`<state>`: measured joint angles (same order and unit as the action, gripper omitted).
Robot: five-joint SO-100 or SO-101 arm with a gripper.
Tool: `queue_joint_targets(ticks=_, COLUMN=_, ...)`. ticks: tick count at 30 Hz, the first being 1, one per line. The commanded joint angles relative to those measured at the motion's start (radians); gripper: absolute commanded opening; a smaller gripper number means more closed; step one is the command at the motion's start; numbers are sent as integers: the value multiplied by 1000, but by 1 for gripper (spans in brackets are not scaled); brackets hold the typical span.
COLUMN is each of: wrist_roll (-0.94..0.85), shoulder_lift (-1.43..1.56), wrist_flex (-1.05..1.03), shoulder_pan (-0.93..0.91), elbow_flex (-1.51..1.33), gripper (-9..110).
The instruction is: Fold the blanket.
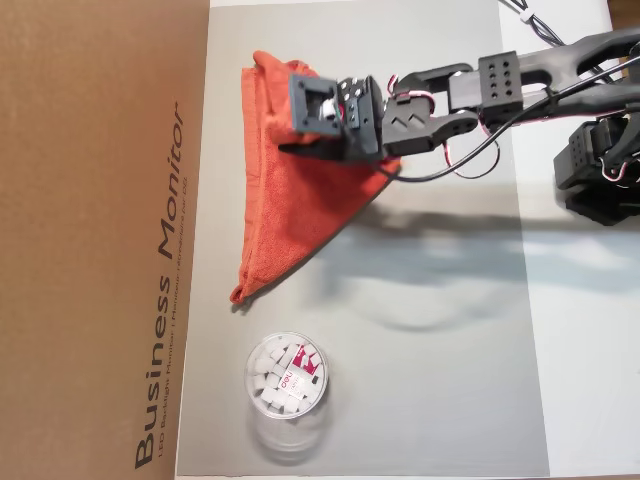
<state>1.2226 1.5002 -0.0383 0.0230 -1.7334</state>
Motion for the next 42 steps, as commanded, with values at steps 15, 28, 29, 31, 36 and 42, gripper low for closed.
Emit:
queue_joint_targets(ticks=15, wrist_roll=-350, shoulder_lift=-380, wrist_flex=14, shoulder_pan=126, elbow_flex=430, gripper=0)
queue_joint_targets(ticks=28, wrist_roll=-572, shoulder_lift=-518, wrist_flex=14, shoulder_pan=201, elbow_flex=474, gripper=0)
queue_joint_targets(ticks=29, wrist_roll=-580, shoulder_lift=-525, wrist_flex=14, shoulder_pan=210, elbow_flex=476, gripper=0)
queue_joint_targets(ticks=31, wrist_roll=-598, shoulder_lift=-540, wrist_flex=14, shoulder_pan=219, elbow_flex=489, gripper=0)
queue_joint_targets(ticks=36, wrist_roll=-680, shoulder_lift=-584, wrist_flex=14, shoulder_pan=242, elbow_flex=535, gripper=0)
queue_joint_targets(ticks=42, wrist_roll=-746, shoulder_lift=-612, wrist_flex=14, shoulder_pan=259, elbow_flex=545, gripper=0)
